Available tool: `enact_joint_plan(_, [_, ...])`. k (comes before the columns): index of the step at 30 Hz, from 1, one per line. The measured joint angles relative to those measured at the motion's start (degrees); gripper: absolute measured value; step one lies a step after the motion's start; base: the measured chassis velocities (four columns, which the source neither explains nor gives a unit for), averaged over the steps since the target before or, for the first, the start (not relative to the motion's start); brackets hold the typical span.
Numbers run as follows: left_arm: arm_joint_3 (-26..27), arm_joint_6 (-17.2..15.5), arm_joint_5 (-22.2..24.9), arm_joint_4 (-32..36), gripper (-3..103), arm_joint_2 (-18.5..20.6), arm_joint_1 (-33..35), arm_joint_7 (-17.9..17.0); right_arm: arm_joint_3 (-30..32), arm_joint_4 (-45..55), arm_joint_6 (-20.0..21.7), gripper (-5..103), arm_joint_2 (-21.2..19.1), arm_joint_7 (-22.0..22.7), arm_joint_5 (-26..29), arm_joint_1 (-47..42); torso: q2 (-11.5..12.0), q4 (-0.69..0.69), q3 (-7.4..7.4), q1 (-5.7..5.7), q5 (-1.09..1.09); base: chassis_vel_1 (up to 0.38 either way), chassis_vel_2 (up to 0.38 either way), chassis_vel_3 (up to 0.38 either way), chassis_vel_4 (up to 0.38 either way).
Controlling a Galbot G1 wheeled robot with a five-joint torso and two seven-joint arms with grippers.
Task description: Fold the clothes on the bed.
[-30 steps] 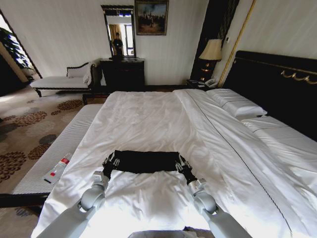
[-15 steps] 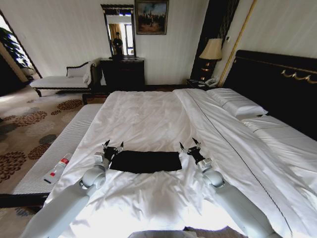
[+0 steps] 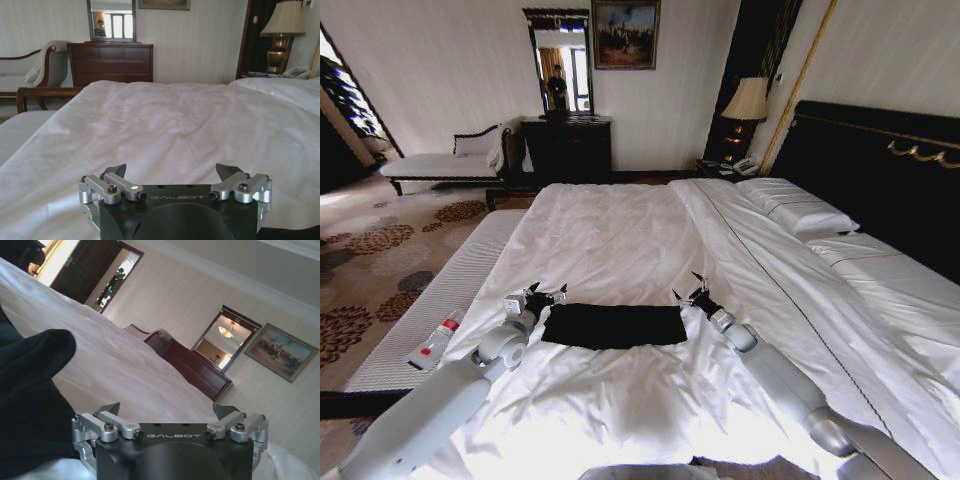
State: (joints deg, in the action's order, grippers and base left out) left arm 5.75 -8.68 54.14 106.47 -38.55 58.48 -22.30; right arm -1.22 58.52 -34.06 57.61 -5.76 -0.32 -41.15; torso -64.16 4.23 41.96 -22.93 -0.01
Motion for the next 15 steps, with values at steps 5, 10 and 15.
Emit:
enact_joint_plan(5, [1.4,0.0,0.8,1.3,100,-0.5,0.8,-0.5,0.0,4.6,-0.5,100,-0.9,-0.3,-2.2,-3.2,0.0,0.04,0.00,-0.01,0.00,0.000,0.000,0.000,0.000])
enact_joint_plan(10, [1.9,0.0,1.7,2.1,100,-0.6,0.5,-0.8,0.4,12.0,-0.4,100,-2.3,-0.2,-4.8,-7.4,0.0,0.03,0.00,0.00,0.01,0.000,0.000,0.000,0.000])
enact_joint_plan(15, [3.4,-0.1,2.3,2.0,100,-0.8,0.8,-0.9,0.9,19.1,-0.1,100,-4.4,0.0,-7.2,-11.6,0.0,0.03,0.00,0.00,0.00,0.000,0.000,0.000,0.000])
